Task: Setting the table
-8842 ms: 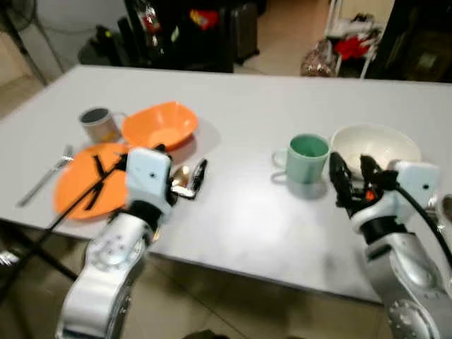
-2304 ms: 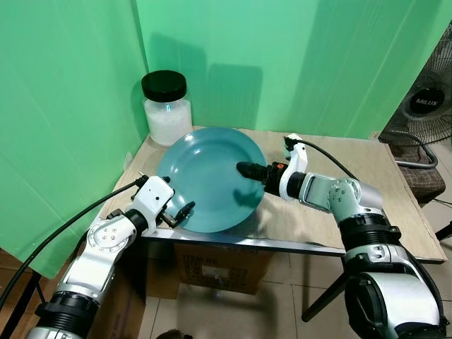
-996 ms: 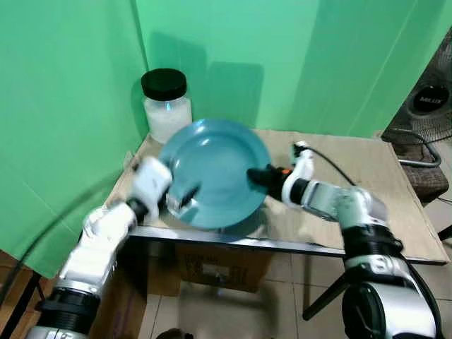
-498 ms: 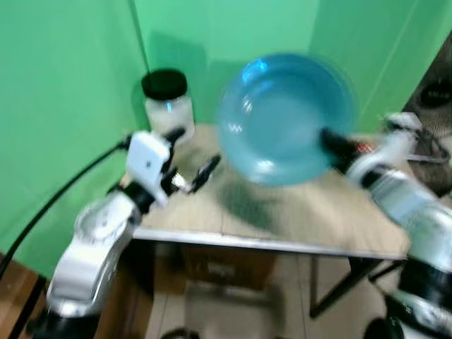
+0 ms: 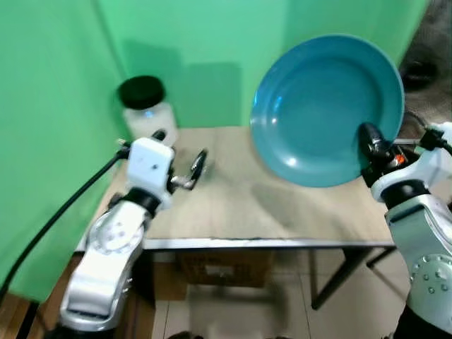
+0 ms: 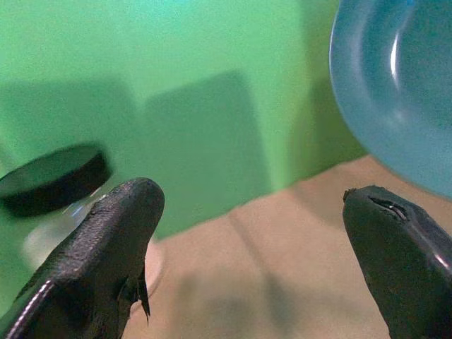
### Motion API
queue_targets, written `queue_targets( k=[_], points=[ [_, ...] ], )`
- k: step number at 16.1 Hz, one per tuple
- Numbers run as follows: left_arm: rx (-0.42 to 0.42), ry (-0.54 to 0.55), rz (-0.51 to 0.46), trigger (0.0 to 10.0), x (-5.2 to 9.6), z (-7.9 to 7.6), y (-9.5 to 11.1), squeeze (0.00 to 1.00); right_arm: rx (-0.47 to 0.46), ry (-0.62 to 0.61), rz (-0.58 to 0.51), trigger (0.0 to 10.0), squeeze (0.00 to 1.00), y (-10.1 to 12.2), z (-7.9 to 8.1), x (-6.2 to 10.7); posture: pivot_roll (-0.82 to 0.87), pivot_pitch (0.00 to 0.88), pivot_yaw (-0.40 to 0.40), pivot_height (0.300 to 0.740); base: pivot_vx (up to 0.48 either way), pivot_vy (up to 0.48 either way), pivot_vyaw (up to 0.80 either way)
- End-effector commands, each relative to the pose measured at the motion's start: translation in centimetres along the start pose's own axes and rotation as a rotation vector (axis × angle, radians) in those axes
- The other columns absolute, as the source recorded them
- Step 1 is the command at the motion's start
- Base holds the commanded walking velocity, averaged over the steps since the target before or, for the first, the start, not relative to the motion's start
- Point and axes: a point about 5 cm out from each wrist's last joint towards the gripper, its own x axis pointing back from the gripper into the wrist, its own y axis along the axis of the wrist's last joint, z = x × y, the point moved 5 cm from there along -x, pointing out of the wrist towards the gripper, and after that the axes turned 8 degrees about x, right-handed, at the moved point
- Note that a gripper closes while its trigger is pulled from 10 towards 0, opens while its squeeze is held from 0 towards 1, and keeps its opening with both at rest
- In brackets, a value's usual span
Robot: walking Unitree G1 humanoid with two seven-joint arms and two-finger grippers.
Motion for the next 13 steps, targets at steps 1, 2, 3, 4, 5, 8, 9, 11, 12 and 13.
queue_targets(
  k=[1,2,3,4,5,8,9,11,12,13],
  points=[
    [0.015,0.036,-0.003,10.0,-0.2,0.2,0.1,0.0,0.005,-0.002,-0.064,10.0,0.0,1.2,0.6,0.5,-0.09,0.017,0.073,0.74,0.0,0.0,-0.79],
    [0.06,0.061,-0.004,10.0,-0.4,0.0,0.2,0.0,0.017,0.006,-0.071,10.0,0.0,1.1,1.3,0.6,-0.09,0.021,0.071,0.74,0.0,0.0,-0.79],
    [0.058,0.064,-0.002,10.0,-0.5,-0.2,0.1,0.0,0.044,0.015,-0.076,10.0,0.0,1.1,1.6,0.7,-0.09,0.021,0.071,0.74,0.0,0.0,-0.78],
    [0.044,0.073,-0.001,10.0,-0.5,-0.2,0.1,0.0,0.078,0.023,-0.087,10.0,0.0,1.1,2.1,0.7,-0.08,0.028,0.062,0.74,0.0,0.0,-0.79],
    [0.028,0.092,-0.007,10.0,-0.5,0.1,0.2,0.0,0.095,0.019,-0.096,10.0,0.0,1.0,2.2,0.7,-0.08,0.034,0.057,0.74,0.0,0.0,-0.8],
    [0.043,0.138,0.004,10.0,-0.1,0.9,-0.1,0.0,0.18,0.024,-0.094,10.0,0.0,0.8,2.3,0.6,-0.07,0.041,0.053,0.74,0.0,0.0,-0.8],
    [0.065,0.152,0.007,10.0,0.0,1.0,-0.2,0.0,0.204,0.041,-0.094,10.0,0.0,0.7,2.7,0.6,-0.07,0.044,0.051,0.74,0.0,-0.244,-0.8],
    [0.08,0.193,0.025,10.0,0.7,1.8,-0.9,0.0,0.24,0.079,-0.109,10.0,0.0,0.8,3.9,0.3,-0.08,0.046,0.044,0.74,0.0,-0.309,-0.8],
    [0.074,0.203,0.03,10.0,0.9,2.1,-1.0,0.0,0.265,0.093,-0.111,10.0,0.0,0.8,4.2,0.2,-0.08,0.048,0.029,0.74,0.0,-0.315,-0.8],
    [0.057,0.234,0.031,10.0,1.3,2.7,-1.0,0.0,0.289,0.116,-0.102,10.0,0.0,0.5,4.5,0.0,-0.07,0.051,0.012,0.74,0.0,-0.315,-0.8]
  ],
)
